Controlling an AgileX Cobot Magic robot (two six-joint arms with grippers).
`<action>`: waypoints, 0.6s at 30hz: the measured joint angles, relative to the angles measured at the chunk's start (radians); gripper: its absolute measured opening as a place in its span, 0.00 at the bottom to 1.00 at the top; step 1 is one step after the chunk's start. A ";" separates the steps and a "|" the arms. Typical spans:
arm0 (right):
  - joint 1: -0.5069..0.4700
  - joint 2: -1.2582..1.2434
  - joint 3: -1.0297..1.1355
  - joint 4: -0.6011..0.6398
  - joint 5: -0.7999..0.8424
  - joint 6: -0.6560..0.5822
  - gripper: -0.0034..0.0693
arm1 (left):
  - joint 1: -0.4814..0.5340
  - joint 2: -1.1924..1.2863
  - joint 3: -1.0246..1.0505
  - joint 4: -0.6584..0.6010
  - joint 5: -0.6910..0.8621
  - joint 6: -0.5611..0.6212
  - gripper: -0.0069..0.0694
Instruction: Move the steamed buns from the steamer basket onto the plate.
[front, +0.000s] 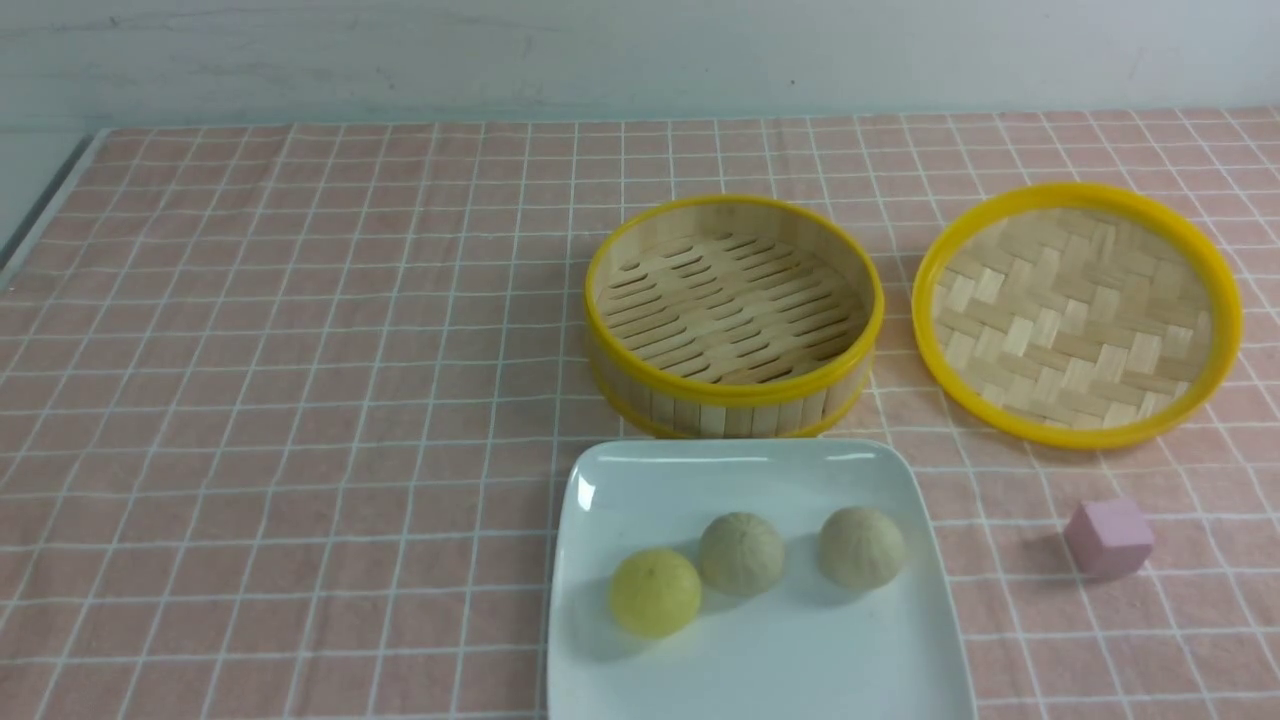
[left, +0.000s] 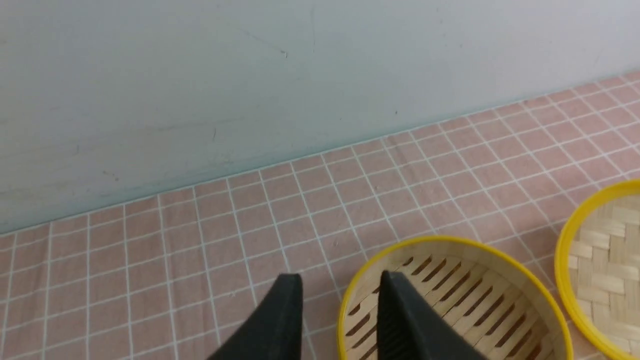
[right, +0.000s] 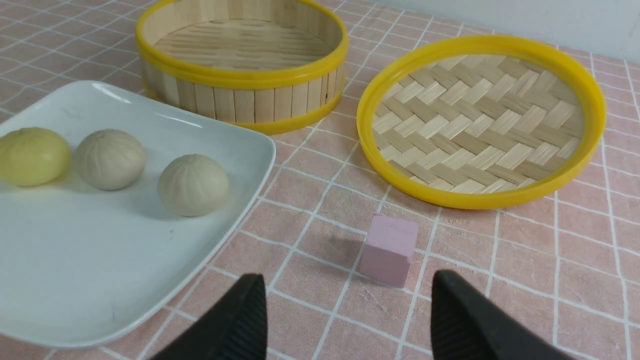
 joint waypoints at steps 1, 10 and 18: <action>0.000 0.000 0.000 0.000 0.000 0.000 0.66 | 0.000 0.001 0.000 0.010 0.009 -0.004 0.41; 0.000 0.000 0.000 0.000 0.000 0.000 0.66 | 0.000 -0.004 0.000 0.173 0.140 -0.188 0.41; 0.000 0.000 0.001 0.000 0.000 0.000 0.65 | 0.000 -0.121 0.000 0.278 0.314 -0.293 0.41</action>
